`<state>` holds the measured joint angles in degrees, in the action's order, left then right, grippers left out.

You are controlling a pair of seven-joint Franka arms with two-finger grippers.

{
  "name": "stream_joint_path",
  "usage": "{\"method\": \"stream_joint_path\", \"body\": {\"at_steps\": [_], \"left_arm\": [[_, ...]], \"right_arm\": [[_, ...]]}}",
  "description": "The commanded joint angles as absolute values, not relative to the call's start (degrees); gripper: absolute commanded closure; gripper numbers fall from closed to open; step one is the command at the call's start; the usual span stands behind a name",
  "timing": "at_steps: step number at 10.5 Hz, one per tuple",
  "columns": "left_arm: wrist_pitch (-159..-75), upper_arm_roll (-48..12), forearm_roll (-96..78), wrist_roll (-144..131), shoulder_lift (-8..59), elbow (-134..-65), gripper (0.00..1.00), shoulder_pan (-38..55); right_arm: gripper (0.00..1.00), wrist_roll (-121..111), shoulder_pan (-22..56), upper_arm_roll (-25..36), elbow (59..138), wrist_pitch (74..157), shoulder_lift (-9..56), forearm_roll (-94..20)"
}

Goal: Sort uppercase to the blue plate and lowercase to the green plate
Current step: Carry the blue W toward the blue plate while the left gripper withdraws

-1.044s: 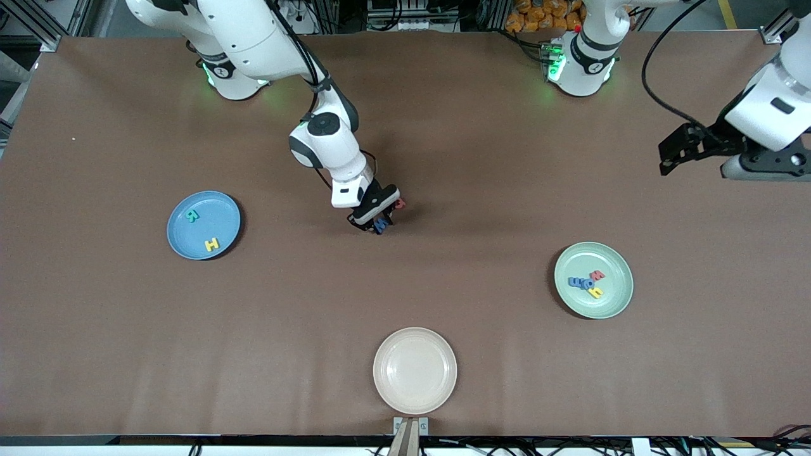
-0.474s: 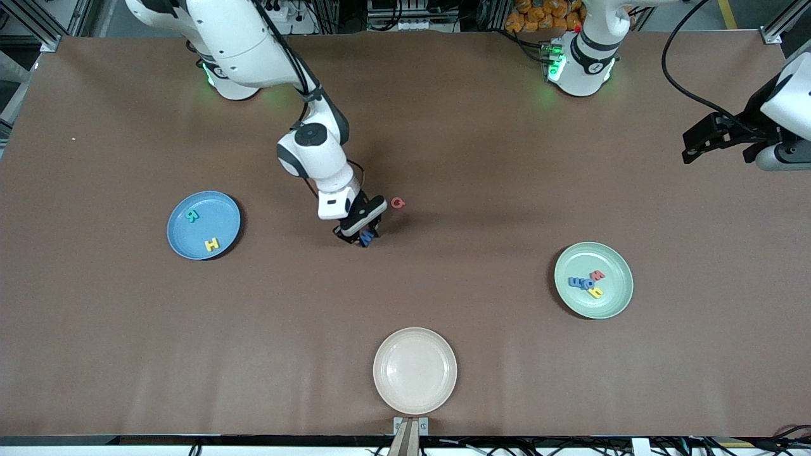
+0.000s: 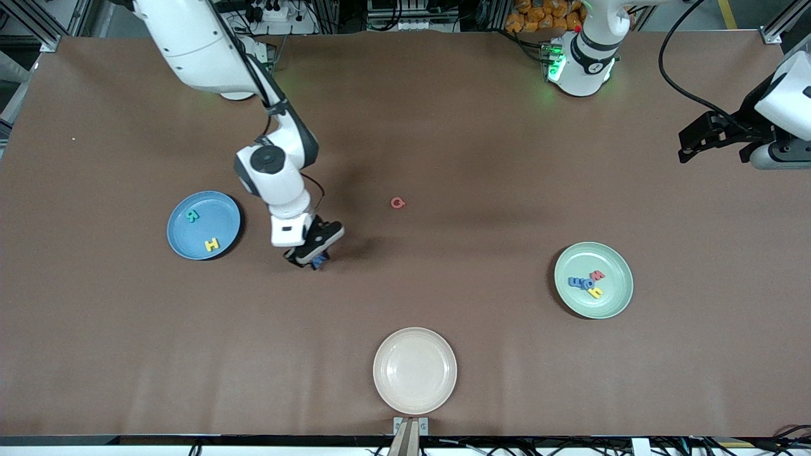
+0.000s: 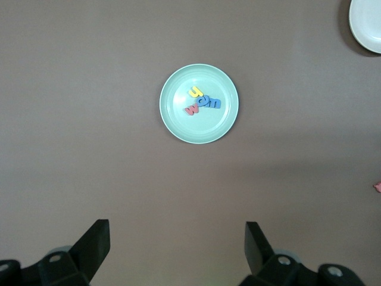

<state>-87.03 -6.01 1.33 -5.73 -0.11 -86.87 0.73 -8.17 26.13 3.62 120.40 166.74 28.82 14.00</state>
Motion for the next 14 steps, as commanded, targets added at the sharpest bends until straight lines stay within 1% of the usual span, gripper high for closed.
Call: {"method": "stream_joint_path", "body": {"at_steps": [1, 4, 5, 7, 9, 12, 13, 14], "left_arm": [[-86.6, -6.9, 0.6, -4.4, -0.4, -86.8, 0.00, -0.3], [-86.7, -6.9, 0.5, -4.4, -0.4, -86.7, 0.00, -0.4], [-86.7, -6.8, 0.4, -4.4, -0.4, -86.7, 0.00, -0.4], [-87.1, -6.8, 0.4, -4.4, -0.2, -86.7, 0.00, -0.4], [-87.7, -6.9, 0.4, -4.4, 0.0, -86.8, 0.00, -0.4], [-87.8, -6.8, 0.5, -4.4, 0.1, -86.8, 0.00, -0.4], [-87.8, -6.8, 0.5, -4.4, 0.0, -86.8, 0.00, -0.4], [-87.8, -6.8, 0.5, -4.4, 0.0, -86.7, 0.00, -0.4]], "right_arm": [[0.65, -15.1, 18.9, 2.7, 126.1, 164.7, 22.3, 15.5], [0.64, -25.4, 8.7, 2.6, 131.0, 160.5, 17.4, 15.4], [0.64, -28.1, 6.5, 2.7, 133.0, 157.8, 15.6, 14.9], [0.64, -29.1, 4.8, 3.0, 136.7, 152.3, 9.7, 14.6], [0.64, -31.6, 4.5, 3.3, 142.7, 152.1, 7.6, 6.0], [0.62, -39.4, 3.1, 4.0, 146.0, 152.1, 7.5, -3.9], [0.58, -39.7, 3.0, 4.0, 146.9, 152.1, 7.5, -5.9], [0.37, -39.7, 3.2, 4.0, 147.0, 152.1, 7.6, -7.2]]}}
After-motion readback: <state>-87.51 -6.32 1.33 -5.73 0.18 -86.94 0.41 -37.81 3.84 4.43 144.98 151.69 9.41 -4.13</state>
